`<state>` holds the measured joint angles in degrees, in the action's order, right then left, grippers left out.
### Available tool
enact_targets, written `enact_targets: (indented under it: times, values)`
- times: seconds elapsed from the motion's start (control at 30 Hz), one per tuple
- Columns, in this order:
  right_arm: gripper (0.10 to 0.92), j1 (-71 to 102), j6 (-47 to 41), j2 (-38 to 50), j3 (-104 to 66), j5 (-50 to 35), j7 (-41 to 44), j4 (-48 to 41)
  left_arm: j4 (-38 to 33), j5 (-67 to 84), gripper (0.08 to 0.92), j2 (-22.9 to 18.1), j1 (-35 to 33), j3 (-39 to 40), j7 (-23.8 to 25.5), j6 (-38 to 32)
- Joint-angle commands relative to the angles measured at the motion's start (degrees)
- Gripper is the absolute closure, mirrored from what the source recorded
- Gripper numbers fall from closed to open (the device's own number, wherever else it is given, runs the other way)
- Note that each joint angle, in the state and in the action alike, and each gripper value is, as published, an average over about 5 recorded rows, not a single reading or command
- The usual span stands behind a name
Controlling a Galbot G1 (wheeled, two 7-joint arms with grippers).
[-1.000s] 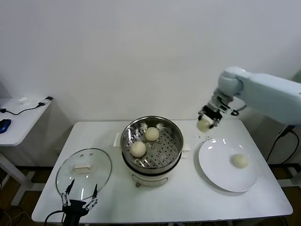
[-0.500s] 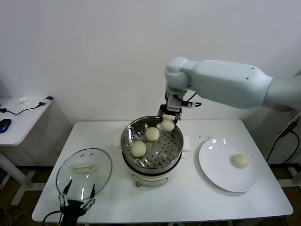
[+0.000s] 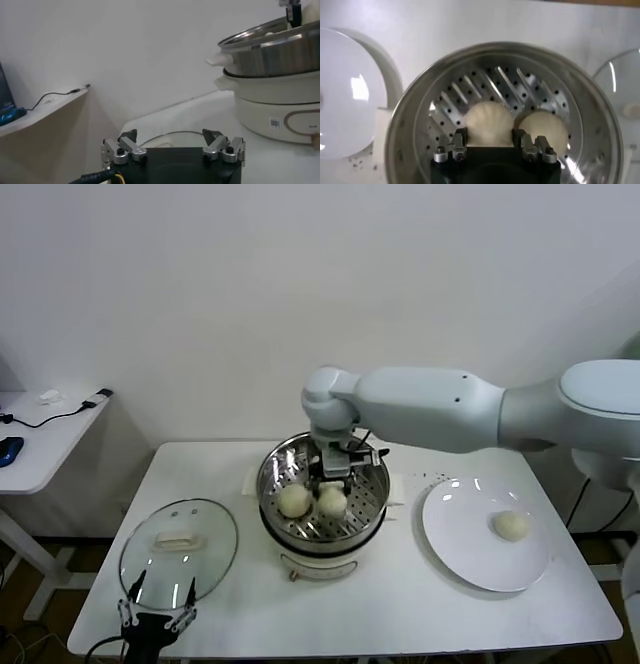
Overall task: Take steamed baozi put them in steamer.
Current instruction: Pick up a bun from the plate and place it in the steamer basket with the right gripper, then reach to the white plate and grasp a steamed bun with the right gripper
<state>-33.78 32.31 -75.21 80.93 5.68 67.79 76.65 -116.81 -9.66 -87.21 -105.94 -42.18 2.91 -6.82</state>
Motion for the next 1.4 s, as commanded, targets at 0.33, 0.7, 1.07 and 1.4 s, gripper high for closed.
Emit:
enact_targets:
  times: [0.33,0.7,1.07,1.4]
  values:
    - [0.391,3.54,0.44,-1.38,-0.68,1.49,0.79,0.98,0.59,0.15,0.177,-0.17,-0.34,0.02,-0.10,-0.25]
    - [0.206,-0.87,-1.00,2.55,-3.76,-3.36,0.48,-0.50,0.41,0.20,0.177,-0.23,-0.51,-0.11,-0.17,-0.41]
    - [0.203,-13.43,-36.12,17.80,8.61,-33.09,-20.45,-5.50,-0.30,0.29,0.177,0.09,-0.79,-0.31,-0.15,-0.69]
    - [0.203,-7.90,-51.24,35.09,7.46,-37.50,-12.57,-6.88,-0.83,0.05,0.177,0.34,-0.21,0.02,0.03,-0.18]
